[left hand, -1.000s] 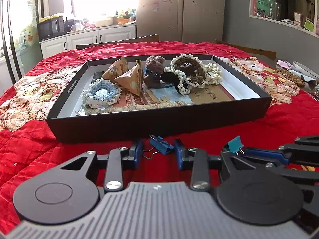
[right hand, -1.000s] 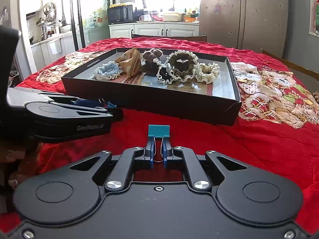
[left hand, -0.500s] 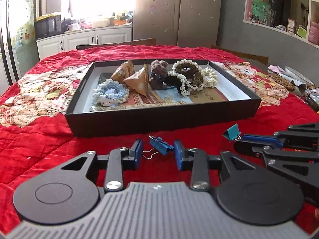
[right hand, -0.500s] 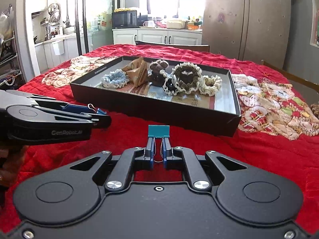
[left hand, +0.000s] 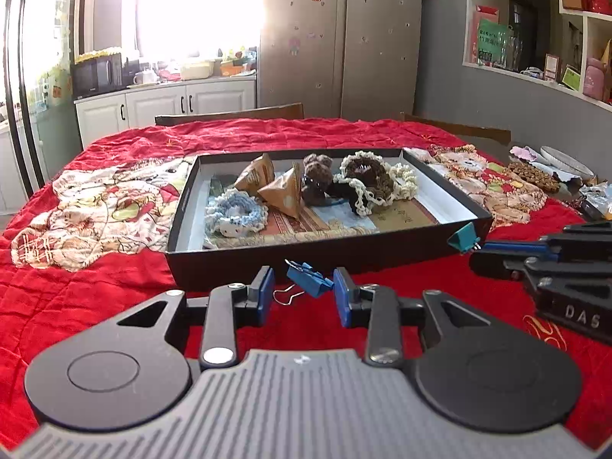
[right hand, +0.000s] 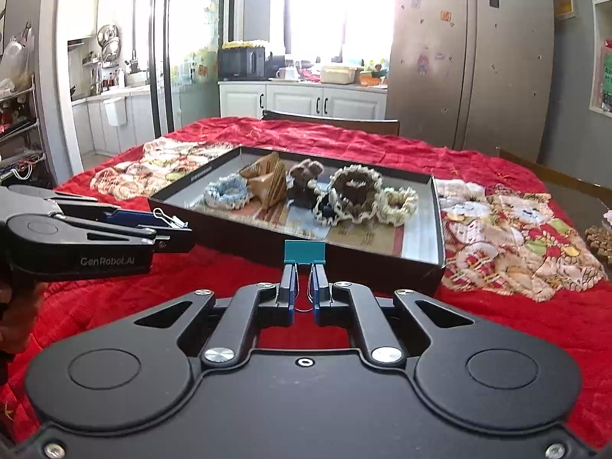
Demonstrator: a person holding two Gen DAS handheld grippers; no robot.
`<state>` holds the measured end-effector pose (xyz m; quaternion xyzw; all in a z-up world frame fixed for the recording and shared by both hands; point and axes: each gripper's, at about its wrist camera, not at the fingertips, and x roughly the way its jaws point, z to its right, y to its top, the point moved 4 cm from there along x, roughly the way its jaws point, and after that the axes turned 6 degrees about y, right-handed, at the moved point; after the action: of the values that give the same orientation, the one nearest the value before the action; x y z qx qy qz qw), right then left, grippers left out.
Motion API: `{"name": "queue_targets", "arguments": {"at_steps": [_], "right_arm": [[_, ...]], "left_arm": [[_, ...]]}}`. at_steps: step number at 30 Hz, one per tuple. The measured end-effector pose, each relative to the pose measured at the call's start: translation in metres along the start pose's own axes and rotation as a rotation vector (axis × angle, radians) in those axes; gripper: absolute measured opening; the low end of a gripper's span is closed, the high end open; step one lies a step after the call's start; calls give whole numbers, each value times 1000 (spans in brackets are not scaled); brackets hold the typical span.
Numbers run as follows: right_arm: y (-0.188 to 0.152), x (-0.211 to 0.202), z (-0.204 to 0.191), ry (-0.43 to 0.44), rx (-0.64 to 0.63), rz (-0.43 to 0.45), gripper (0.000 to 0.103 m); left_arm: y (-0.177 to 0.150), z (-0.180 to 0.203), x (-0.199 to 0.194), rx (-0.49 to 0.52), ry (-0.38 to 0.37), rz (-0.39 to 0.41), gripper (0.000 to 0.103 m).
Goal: Organize objects
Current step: 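Lift the blue binder clip with right tool and carry it over the box, then lower the binder clip into the box and open right tool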
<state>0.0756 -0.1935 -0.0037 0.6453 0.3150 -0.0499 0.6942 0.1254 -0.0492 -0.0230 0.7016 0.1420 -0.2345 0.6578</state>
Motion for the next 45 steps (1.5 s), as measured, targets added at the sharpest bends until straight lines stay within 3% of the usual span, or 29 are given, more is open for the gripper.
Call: {"name": "queue_targets", "arguments": {"at_steps": [10,18,32,45], "right_arm": [[20,-8,4,-22,1,41,8],[45,5,23,-71,26,68,8],[56,76,62,-140,105,-17,8],[39,110,88,-153,175,-77,8]], "left_arm": [[19,-2,-3,11,-7,45,37],[46,1,18,47,-27,53,37],[60,19,93,60,-32,-41,37],[56,33,120,86,-17,-63,38]]}}
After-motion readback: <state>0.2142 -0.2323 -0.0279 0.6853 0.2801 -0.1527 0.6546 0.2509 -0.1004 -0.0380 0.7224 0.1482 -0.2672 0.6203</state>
